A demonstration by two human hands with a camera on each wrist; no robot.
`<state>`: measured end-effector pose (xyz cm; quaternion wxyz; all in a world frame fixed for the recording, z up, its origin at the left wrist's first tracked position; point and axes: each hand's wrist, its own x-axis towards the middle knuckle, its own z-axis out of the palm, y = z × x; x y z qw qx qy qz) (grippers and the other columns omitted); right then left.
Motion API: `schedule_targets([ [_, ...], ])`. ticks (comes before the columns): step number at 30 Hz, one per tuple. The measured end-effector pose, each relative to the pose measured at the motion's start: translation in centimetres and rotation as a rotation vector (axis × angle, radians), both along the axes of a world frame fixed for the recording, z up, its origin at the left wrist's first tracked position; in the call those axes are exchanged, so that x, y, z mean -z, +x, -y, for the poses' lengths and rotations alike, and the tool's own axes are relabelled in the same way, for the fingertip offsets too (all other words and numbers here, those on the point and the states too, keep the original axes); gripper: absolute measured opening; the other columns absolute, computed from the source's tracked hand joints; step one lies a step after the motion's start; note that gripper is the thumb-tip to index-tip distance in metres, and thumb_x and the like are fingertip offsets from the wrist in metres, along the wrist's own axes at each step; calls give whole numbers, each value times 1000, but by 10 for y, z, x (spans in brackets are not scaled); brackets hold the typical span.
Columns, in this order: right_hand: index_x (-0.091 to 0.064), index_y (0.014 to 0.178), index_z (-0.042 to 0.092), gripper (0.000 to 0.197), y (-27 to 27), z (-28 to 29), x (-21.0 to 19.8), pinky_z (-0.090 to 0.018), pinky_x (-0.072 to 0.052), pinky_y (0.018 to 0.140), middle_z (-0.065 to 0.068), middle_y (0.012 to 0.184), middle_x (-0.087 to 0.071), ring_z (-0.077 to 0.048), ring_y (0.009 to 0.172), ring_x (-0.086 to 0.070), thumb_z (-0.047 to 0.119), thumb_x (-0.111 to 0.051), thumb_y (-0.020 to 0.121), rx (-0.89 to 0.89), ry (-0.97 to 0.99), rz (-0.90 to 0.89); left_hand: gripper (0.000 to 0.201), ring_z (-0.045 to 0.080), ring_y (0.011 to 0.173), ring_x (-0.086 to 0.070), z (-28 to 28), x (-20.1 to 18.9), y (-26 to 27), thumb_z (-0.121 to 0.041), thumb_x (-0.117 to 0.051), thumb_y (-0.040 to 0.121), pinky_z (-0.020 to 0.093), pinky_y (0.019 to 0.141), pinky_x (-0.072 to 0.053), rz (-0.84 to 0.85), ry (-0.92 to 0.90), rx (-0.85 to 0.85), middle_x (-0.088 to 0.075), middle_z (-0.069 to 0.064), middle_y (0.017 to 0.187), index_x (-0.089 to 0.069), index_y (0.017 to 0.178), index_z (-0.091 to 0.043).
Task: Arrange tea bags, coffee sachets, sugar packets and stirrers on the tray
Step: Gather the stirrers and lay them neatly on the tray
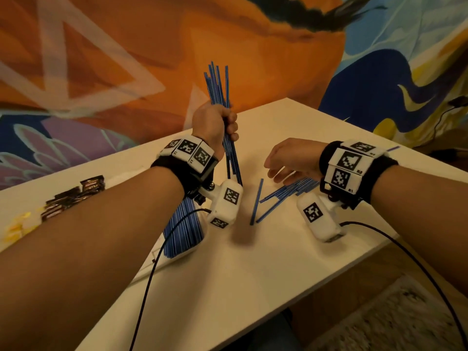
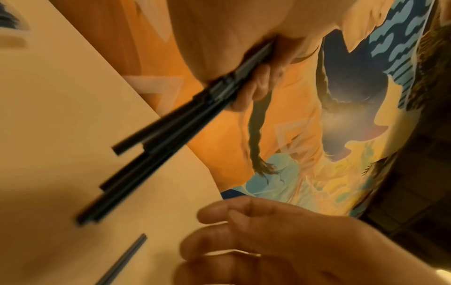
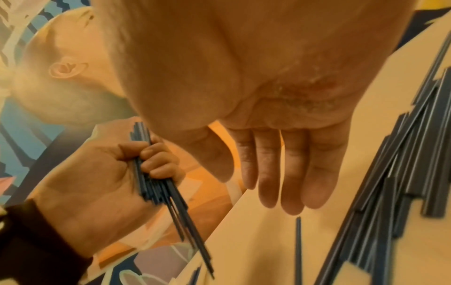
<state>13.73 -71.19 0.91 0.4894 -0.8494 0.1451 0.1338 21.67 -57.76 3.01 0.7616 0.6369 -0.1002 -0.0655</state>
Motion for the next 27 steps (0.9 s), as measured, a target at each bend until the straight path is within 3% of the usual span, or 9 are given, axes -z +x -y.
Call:
schedule_targets([
  [3, -58, 117, 0, 25, 2, -8, 0, -37, -55, 88, -17, 107, -64, -27, 92, -65, 11, -48, 97, 111, 226, 15, 19, 12, 43, -16, -5, -13, -7, -1, -32, 84, 22, 46, -12, 7, -114, -19, -24, -3, 53, -40, 75, -16],
  [5, -58, 116, -2, 28, 2, -19, -2, -37, -56, 87, -20, 112, -65, -31, 97, -67, 16, -47, 98, 194, 408, 16, 20, 13, 43, -13, -10, -23, -12, -8, -39, 91, 21, 44, -13, 18, -145, -11, -22, -5, 50, -39, 72, -16],
  [7, -57, 114, -4, 40, 2, -31, -4, -39, -55, 90, -25, 117, -62, -34, 102, -65, 33, -46, 100, 210, 535, -16, 28, 13, 40, -16, -15, -32, -15, -25, -46, 98, 21, 43, -15, 41, -138, -27, -23, -6, 47, -42, 73, -14],
  [10, -51, 116, -8, 67, 4, -50, -6, -43, -52, 91, -30, 126, -55, -40, 109, -60, 55, -41, 96, 134, 700, -93, 46, 14, 38, -18, -26, -42, -17, -44, -51, 96, 23, 44, -17, 112, -104, -98, -24, -7, 43, -38, 61, -17],
  [14, -47, 120, -12, 75, 6, -74, -16, -44, -52, 84, -31, 134, -49, -41, 117, -55, 59, -38, 95, 42, 876, -139, 44, 15, 38, -21, -48, -45, -19, -37, -57, 94, 22, 41, -22, 156, -144, -173, -26, -4, 45, -34, 61, -18],
  [19, -44, 120, -10, 68, 9, -104, -39, -41, -54, 78, -31, 120, -56, -39, 111, -59, 54, -38, 98, 2, 956, -60, 41, 14, 37, -24, -75, -32, -29, -37, -59, 93, 22, 39, -23, 189, -135, -185, -29, -1, 46, -40, 64, -16],
  [21, -39, 127, -14, 73, 10, -113, -46, -43, -53, 81, -33, 120, -57, -40, 107, -61, 53, -39, 97, -47, 998, -54, 42, 14, 36, -25, -84, -25, -33, -39, -58, 93, 22, 40, -23, 183, -94, -194, -29, -3, 44, -41, 61, -17],
  [24, -42, 129, -11, 74, 8, -126, -48, -41, -55, 84, -29, 118, -62, -37, 104, -64, 56, -39, 96, -113, 876, -22, 48, 14, 35, -23, -99, -17, -37, -41, -56, 93, 22, 40, -20, 160, -66, -206, -27, -4, 41, -34, 56, -20],
  [27, -54, 121, 1, 71, 7, -133, -55, -41, -53, 93, -18, 117, -63, -29, 105, -64, 64, -35, 93, -165, 398, 252, 41, 12, 32, -24, -115, -11, -36, -34, -57, 94, 21, 38, -21, 207, 38, -205, -29, -6, 39, -36, 62, -19],
])
